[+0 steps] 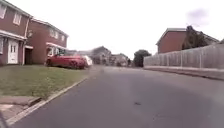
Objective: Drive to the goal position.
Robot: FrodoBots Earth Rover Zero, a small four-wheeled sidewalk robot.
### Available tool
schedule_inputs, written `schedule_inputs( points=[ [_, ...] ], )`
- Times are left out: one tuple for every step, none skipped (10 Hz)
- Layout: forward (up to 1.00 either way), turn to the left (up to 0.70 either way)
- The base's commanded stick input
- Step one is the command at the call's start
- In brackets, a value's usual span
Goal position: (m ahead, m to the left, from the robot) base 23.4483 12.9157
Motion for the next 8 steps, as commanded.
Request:
schedule_inputs(
  points=[
    [1.00, 0.00],
    [1.00, 0.00],
    [1.00, 0.00],
    [1.00, 0.00],
    [1.00, 0.00],
    [1.00, 0.00],
    [1.00, 0.00],
    [1.00, 0.00]
  ],
)
